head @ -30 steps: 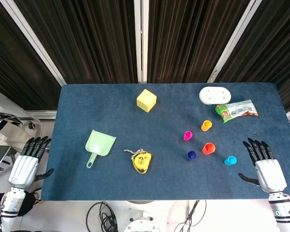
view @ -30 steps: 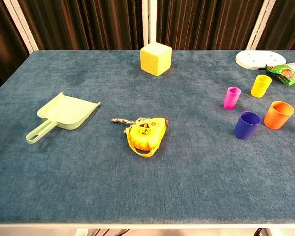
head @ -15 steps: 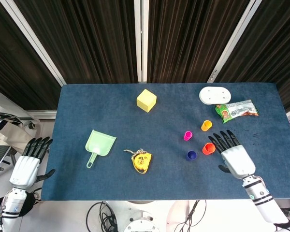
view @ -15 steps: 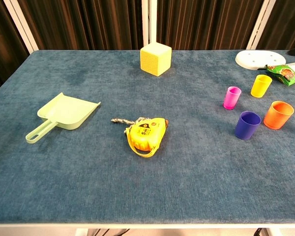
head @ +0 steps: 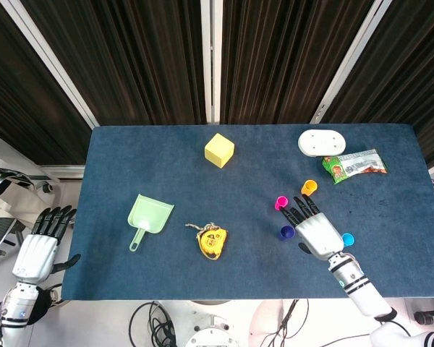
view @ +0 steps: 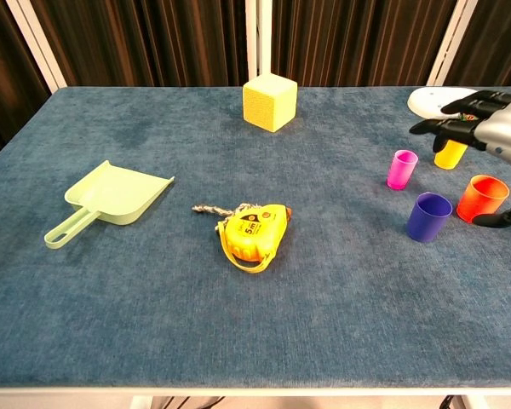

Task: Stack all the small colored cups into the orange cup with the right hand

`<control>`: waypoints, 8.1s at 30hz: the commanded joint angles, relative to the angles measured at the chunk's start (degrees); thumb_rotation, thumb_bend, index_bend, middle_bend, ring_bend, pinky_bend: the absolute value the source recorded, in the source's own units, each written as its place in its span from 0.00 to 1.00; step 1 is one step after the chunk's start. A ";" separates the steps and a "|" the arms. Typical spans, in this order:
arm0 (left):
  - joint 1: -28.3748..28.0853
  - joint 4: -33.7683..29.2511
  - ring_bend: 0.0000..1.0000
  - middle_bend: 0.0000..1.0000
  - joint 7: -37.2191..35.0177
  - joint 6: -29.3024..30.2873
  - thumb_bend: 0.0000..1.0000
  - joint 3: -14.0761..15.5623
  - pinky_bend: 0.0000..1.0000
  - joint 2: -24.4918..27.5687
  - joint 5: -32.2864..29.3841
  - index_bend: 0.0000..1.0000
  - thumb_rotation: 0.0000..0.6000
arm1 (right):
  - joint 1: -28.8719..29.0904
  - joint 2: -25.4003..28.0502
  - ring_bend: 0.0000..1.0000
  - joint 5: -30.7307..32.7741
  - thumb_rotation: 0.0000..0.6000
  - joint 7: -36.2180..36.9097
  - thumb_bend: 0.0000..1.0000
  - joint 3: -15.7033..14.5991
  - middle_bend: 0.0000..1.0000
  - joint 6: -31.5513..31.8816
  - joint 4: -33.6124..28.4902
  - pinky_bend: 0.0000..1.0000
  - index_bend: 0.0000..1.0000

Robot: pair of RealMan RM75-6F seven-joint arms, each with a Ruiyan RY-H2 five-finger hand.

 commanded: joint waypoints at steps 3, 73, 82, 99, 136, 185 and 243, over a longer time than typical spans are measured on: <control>-0.21 -0.13 0.00 0.03 -0.28 0.05 0.15 -0.23 0.00 0.15 0.13 0.03 1.00 | 0.84 -2.16 0.02 1.51 1.00 -1.92 0.10 -0.59 0.26 -1.09 1.72 0.00 0.10; 0.10 0.92 0.00 0.02 -1.53 -0.34 0.15 -0.09 0.00 0.08 -0.36 0.04 1.00 | -0.97 -3.46 0.19 0.92 1.00 7.49 0.21 0.40 0.56 12.70 8.94 0.00 0.63; -0.27 -0.05 0.00 0.02 -0.51 -0.73 0.15 -0.31 0.00 0.40 -0.39 0.04 1.00 | -1.52 -4.38 0.19 2.63 1.00 10.51 0.21 -0.11 0.56 11.02 12.83 0.00 0.63; -0.55 -0.27 0.00 0.02 -0.13 -1.29 0.15 -0.43 0.00 0.39 -0.79 0.04 1.00 | -0.87 -4.82 0.18 4.12 1.00 11.55 0.14 -0.16 0.48 8.13 13.50 0.00 0.53; -0.82 -0.83 0.00 0.02 0.84 -1.45 0.15 -0.19 0.00 0.31 -0.34 0.04 1.00 | 6.74 -6.67 0.07 17.31 1.00 9.74 0.11 9.62 0.30 -1.02 22.26 0.00 0.29; -1.03 -0.16 0.00 0.02 -0.77 -2.03 0.15 -0.64 0.00 0.39 -1.56 0.04 1.00 | 7.78 -2.17 0.18 19.17 1.00 10.61 0.26 6.34 0.54 -1.62 14.01 0.00 0.57; -1.15 -0.55 0.00 0.02 -0.24 -2.56 0.15 -0.07 0.00 0.15 -1.09 0.04 1.00 | -5.61 13.31 0.06 11.99 1.00 16.11 0.05 -6.19 0.31 5.01 -0.03 0.00 0.26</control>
